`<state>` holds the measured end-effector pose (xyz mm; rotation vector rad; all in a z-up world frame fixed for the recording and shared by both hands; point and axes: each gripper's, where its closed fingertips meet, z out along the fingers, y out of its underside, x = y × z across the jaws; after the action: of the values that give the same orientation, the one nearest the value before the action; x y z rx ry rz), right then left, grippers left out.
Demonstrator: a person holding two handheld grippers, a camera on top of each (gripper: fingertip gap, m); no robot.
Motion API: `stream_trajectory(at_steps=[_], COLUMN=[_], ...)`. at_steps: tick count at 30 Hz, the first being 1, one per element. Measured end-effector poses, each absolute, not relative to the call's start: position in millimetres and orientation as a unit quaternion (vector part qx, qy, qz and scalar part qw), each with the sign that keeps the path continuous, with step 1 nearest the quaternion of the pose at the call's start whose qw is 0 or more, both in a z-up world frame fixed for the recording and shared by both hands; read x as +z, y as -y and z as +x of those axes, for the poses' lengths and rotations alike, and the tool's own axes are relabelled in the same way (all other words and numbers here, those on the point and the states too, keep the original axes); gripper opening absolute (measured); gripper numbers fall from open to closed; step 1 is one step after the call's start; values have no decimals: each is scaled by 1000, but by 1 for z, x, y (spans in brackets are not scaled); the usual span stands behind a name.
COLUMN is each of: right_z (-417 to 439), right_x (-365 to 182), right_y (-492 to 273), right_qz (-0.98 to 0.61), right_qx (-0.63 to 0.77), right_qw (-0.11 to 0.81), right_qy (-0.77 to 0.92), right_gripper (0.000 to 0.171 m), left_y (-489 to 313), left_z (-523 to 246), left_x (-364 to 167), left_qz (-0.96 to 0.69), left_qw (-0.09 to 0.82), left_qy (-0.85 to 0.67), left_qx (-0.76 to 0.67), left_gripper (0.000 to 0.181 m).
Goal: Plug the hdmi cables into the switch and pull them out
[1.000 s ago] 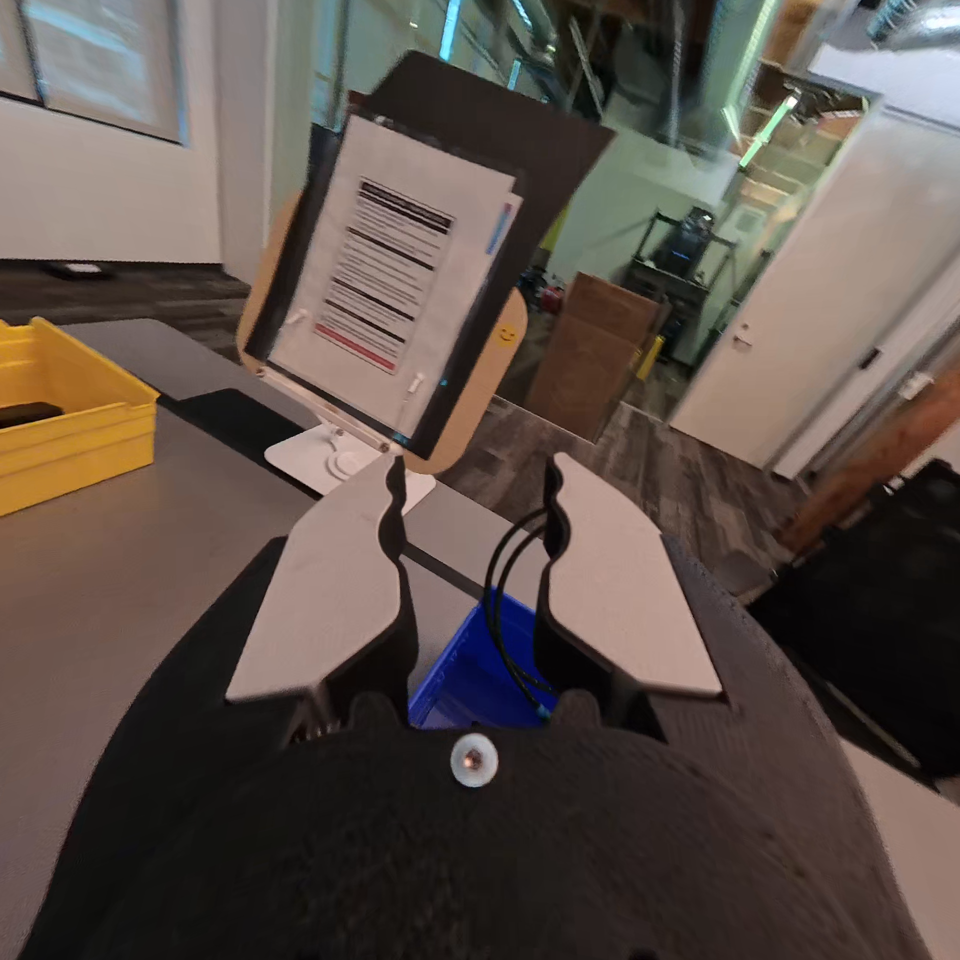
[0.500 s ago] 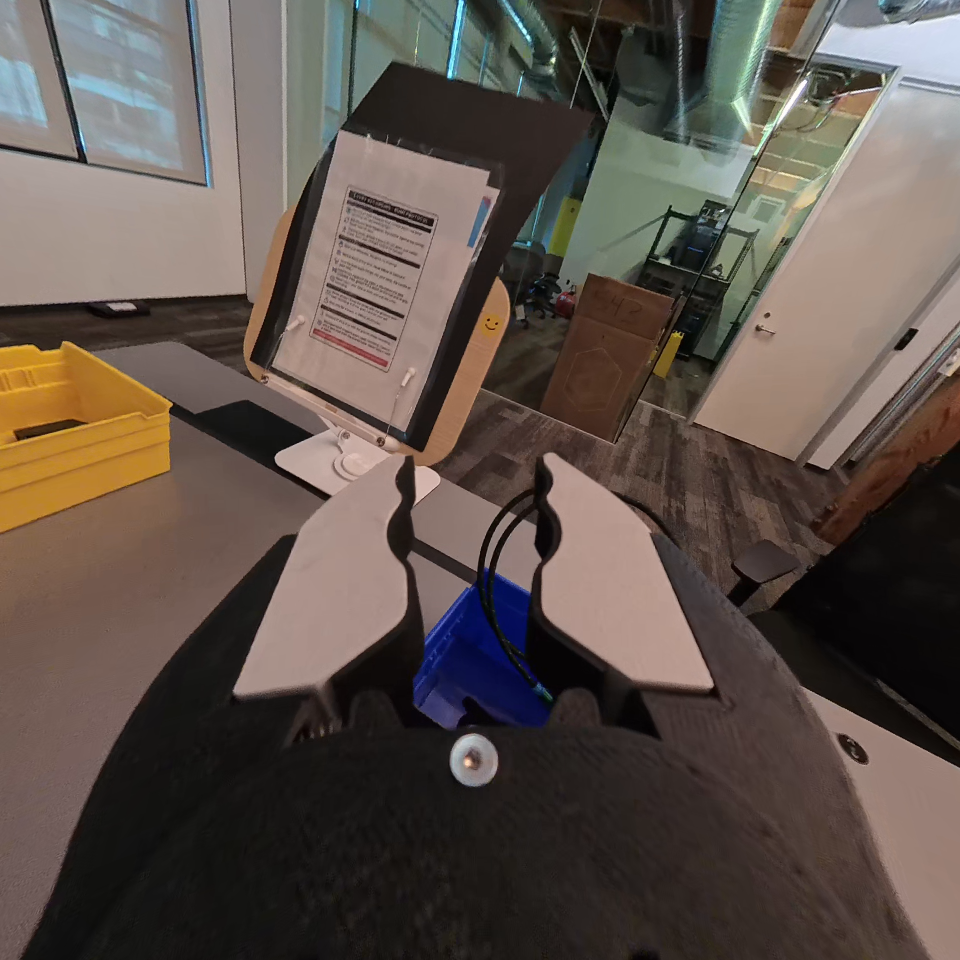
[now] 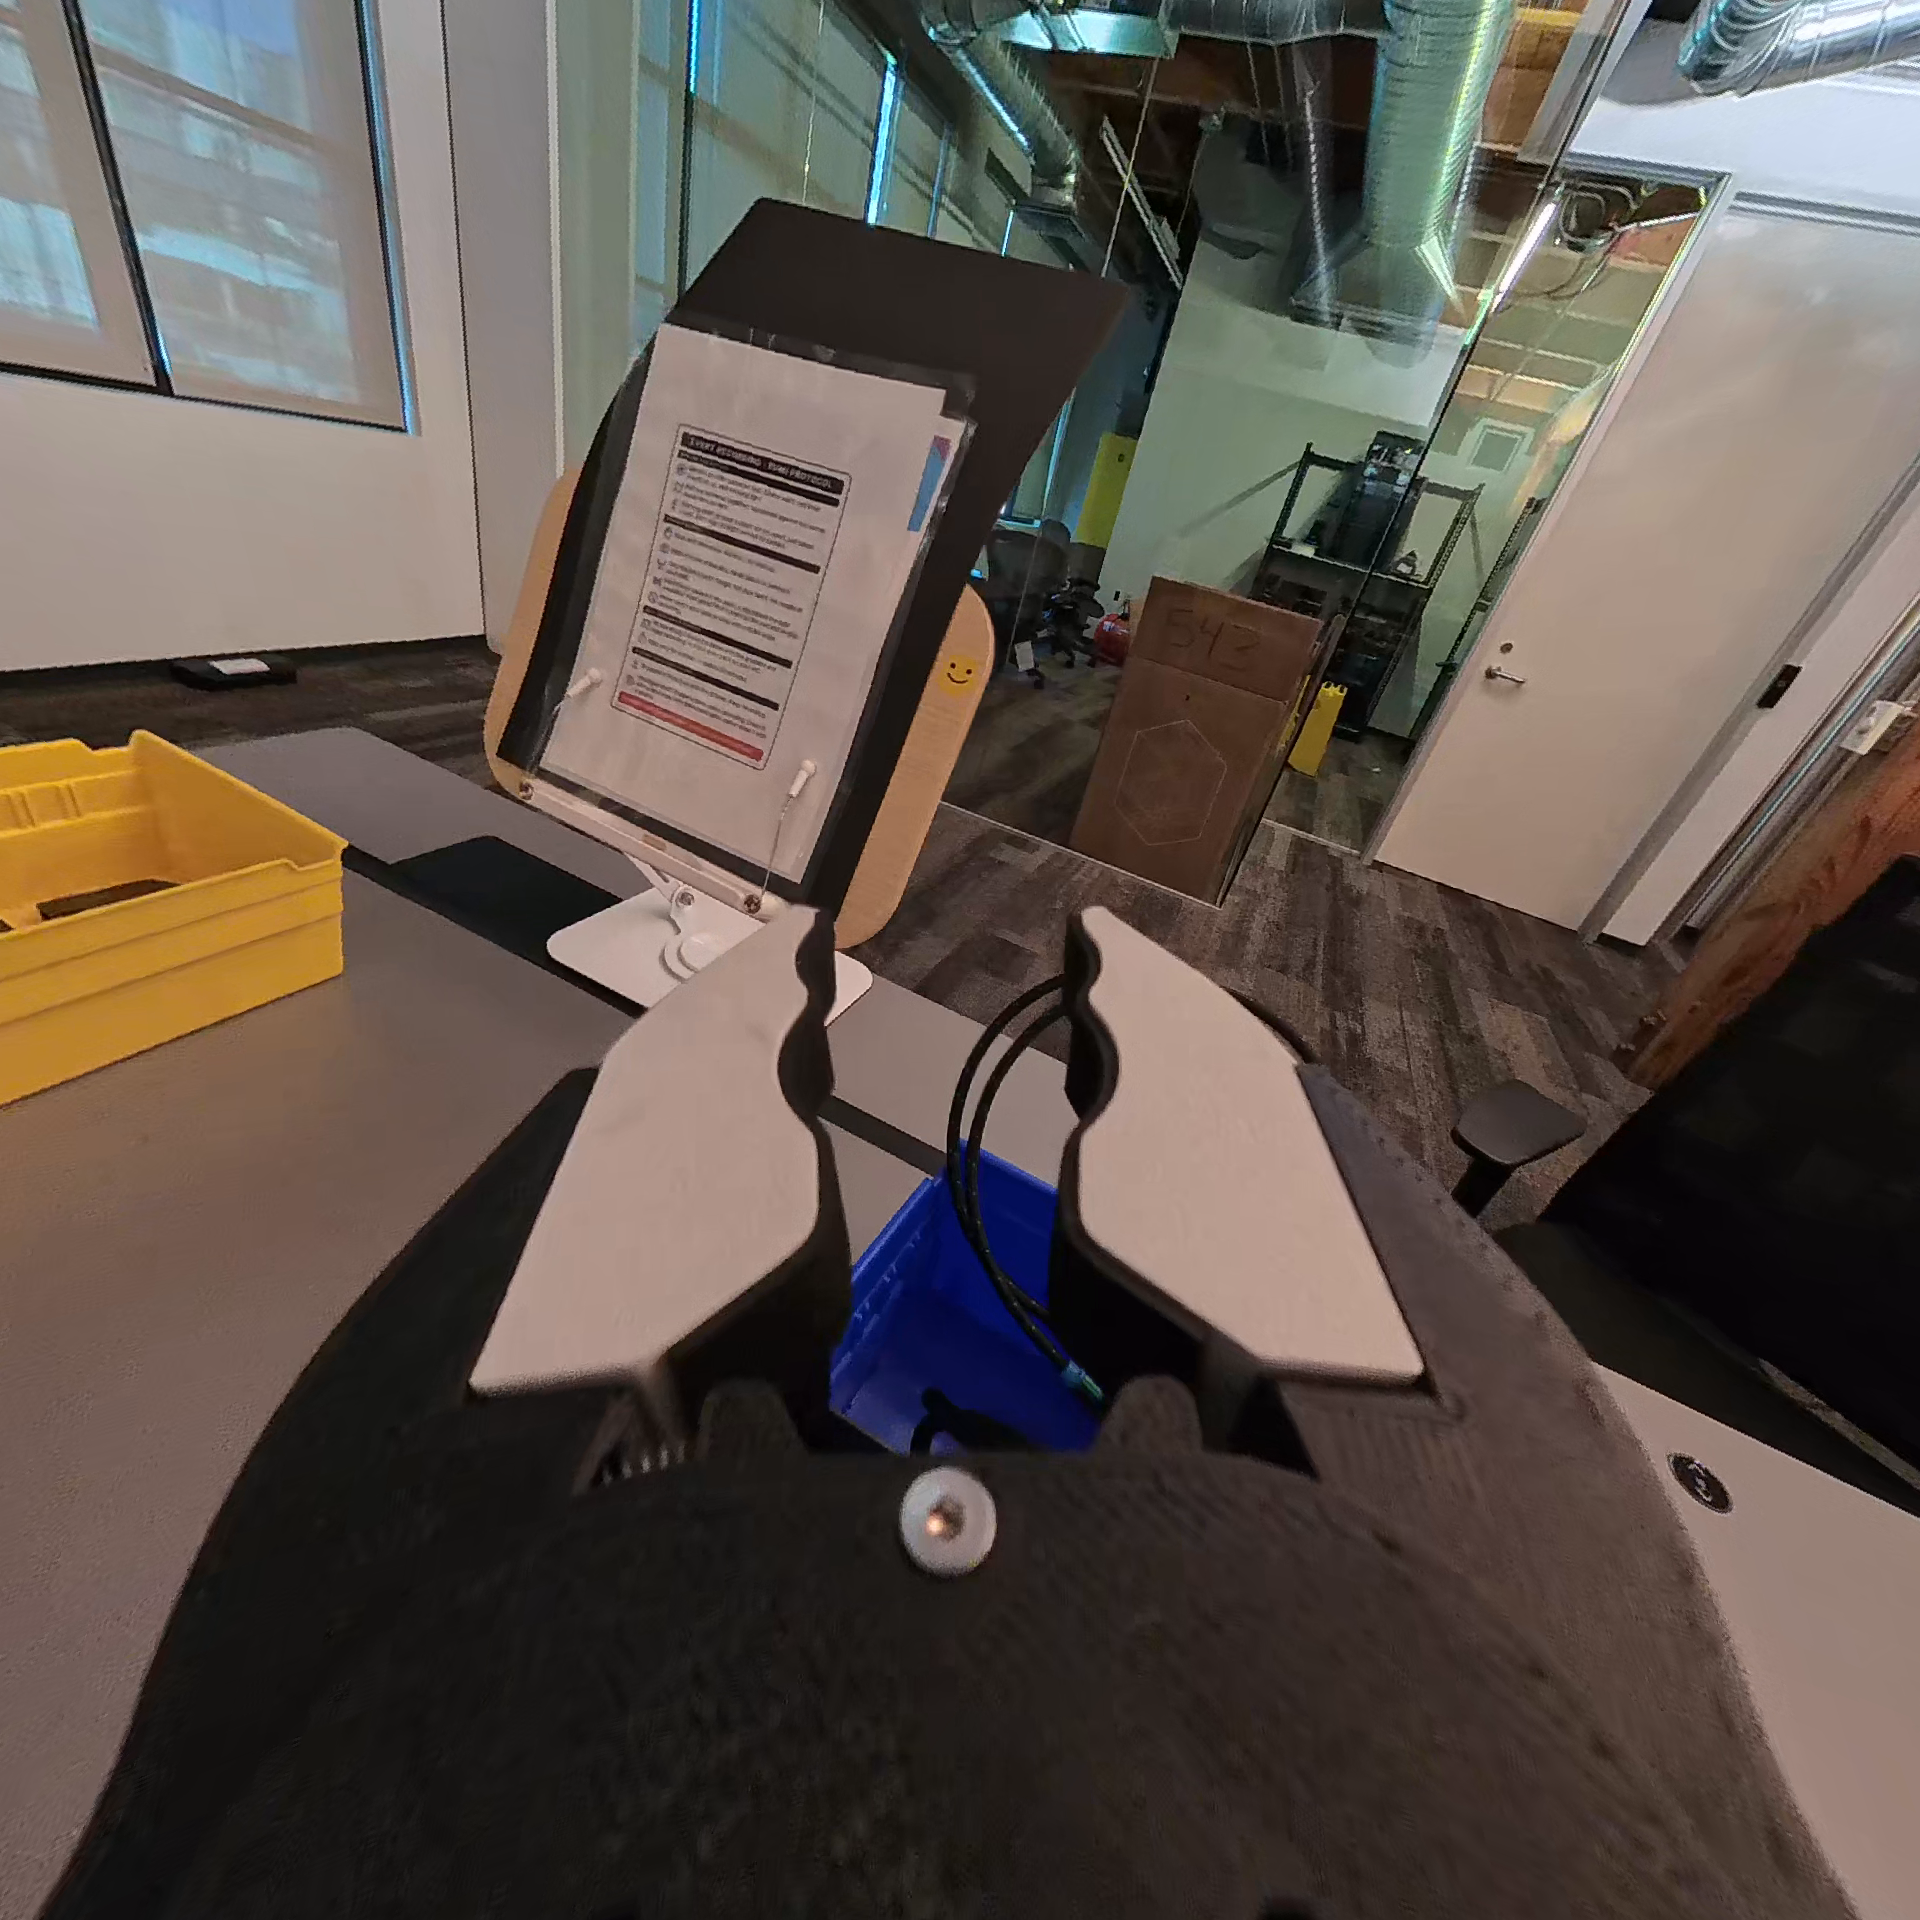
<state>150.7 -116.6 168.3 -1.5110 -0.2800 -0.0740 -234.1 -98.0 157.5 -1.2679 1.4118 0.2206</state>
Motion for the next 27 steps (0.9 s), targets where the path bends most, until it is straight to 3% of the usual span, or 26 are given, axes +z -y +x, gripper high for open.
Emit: stream_trajectory(at_steps=[5, 8, 16, 22, 24, 27], right_z=[146, 145, 142, 136, 136, 137], right_x=[161, 155, 139, 125, 122, 120], right_y=[110, 105, 86, 73, 72, 73], right_qz=[-695, -702, -721, -737, -740, -743], right_qx=[-54, -58, -62, -72, -81, -89], right_qw=[703, 695, 672, 650, 644, 640], right_qy=[141, 146, 157, 169, 175, 176], right_gripper=[43, 43, 43, 44, 44, 44], left_y=[103, 74, 49, 39, 41, 37], left_z=[-108, -64, -29, -33, -29, -33], left_x=[40, -29, -118, -146, -131, -79], left_qz=[-518, -539, -629, -649, -651, -647], left_qw=[445, 361, 206, 205, 230, 302], left_qy=[-730, -761, -742, -729, -720, -696], left_qx=[1, 19, -108, -71, -74, -78], left_gripper=[6, 6, 6, 10, 28, 36])
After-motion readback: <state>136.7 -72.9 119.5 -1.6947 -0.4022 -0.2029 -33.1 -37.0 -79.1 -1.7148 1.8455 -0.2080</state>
